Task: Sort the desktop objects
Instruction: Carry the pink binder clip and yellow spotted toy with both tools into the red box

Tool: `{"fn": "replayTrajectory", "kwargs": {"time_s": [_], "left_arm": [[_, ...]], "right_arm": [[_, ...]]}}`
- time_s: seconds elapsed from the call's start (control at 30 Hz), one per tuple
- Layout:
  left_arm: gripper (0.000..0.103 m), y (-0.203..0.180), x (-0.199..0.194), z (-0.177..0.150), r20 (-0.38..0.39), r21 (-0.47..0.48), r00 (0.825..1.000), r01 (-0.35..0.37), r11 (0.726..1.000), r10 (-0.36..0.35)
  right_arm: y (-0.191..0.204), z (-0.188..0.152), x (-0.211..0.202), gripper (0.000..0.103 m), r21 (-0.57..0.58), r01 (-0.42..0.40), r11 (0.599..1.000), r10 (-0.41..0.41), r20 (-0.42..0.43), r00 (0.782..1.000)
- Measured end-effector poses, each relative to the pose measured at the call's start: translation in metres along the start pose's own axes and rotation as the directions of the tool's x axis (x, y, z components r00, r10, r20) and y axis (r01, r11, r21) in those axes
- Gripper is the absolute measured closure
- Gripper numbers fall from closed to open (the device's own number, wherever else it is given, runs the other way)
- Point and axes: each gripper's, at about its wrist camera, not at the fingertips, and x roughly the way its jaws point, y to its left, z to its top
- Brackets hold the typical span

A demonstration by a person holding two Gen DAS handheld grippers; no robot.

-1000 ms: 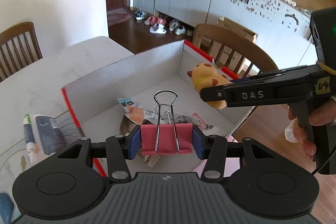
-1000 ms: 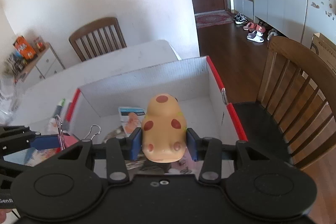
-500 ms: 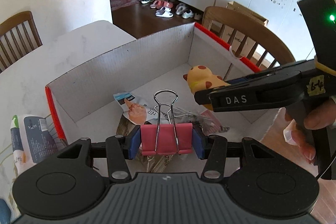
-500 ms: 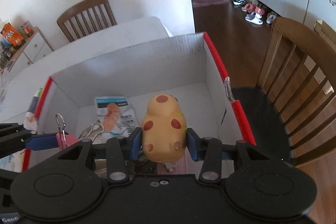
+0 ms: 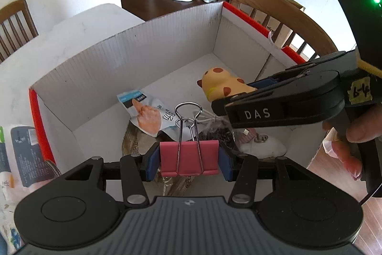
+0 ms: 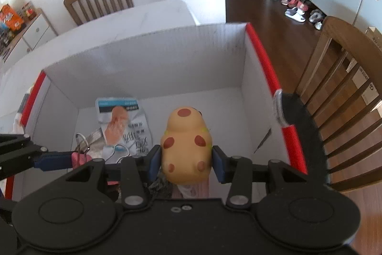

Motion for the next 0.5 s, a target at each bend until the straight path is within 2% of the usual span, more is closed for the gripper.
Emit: {"fn": "replayTrajectory", "kwargs": {"time_s": [0.4,0.5], "left_arm": [[0.053,0.0060,0.0014,-0.0021,-0.020,-0.034,0.999,0.039,0.999,-0.039],[0.051,0.0068,-0.0024,-0.0031,-0.012,-0.051,0.998,0.055,0.997,-0.056]], "right_arm": [[0.0004,-0.0044,-0.0008,0.056,0.015,0.000,1.000,0.000,-0.022,1.000],[0.0031,-0.0046,-0.0050,0.051,0.017,-0.008,1.000,0.009,-0.014,1.000]]}}
